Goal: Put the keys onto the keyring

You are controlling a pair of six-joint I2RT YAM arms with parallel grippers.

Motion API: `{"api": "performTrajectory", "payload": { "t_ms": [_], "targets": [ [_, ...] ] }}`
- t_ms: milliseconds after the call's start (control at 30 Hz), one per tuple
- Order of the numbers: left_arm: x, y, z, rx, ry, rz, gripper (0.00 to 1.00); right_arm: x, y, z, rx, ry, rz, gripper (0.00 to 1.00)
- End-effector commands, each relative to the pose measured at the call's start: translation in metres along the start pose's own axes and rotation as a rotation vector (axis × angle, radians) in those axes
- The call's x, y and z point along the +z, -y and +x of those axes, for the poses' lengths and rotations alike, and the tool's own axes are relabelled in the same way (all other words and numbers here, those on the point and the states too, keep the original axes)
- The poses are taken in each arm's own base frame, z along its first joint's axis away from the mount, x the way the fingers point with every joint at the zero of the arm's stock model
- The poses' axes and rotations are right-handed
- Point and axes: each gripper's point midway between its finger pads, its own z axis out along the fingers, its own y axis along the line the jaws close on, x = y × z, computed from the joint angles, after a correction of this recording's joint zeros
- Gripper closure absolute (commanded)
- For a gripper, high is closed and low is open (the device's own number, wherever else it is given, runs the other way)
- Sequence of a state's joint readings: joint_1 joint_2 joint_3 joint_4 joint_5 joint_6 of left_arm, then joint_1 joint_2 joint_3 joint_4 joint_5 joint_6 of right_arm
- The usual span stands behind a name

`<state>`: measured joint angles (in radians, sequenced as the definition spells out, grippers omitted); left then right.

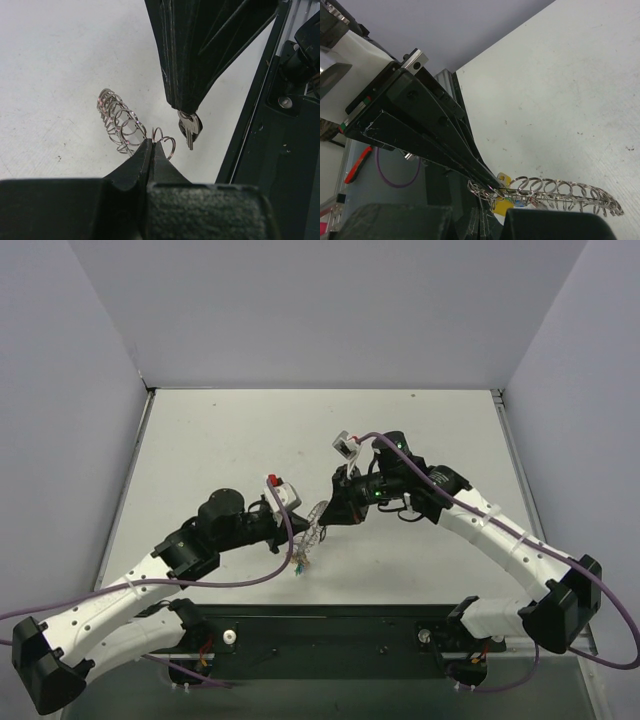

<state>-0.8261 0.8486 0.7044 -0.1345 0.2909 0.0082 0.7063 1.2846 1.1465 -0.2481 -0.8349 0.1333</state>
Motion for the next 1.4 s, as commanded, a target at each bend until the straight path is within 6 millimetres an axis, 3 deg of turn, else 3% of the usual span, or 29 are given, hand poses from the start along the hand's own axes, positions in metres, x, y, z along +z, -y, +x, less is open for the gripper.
{"api": "performTrajectory", "payload": {
  "t_ms": [0,400,1000,1367],
  "targets": [
    [-0.003,0.008,-0.043,0.032,0.105,0.036,1.00,0.000,-0.015,-0.013,-0.074,0.009,-0.042,1.00],
    [-0.003,0.014,-0.046,0.034,0.104,0.071,1.00,0.015,-0.005,-0.006,-0.083,-0.043,0.007,1.00],
    [0.003,0.015,-0.042,0.025,0.074,0.086,1.00,0.011,-0.013,-0.013,-0.113,-0.022,0.022,1.00],
    [0.002,0.019,-0.045,-0.009,0.076,0.100,1.00,0.014,-0.005,-0.012,-0.123,-0.028,0.071,1.00]
  ]
}}
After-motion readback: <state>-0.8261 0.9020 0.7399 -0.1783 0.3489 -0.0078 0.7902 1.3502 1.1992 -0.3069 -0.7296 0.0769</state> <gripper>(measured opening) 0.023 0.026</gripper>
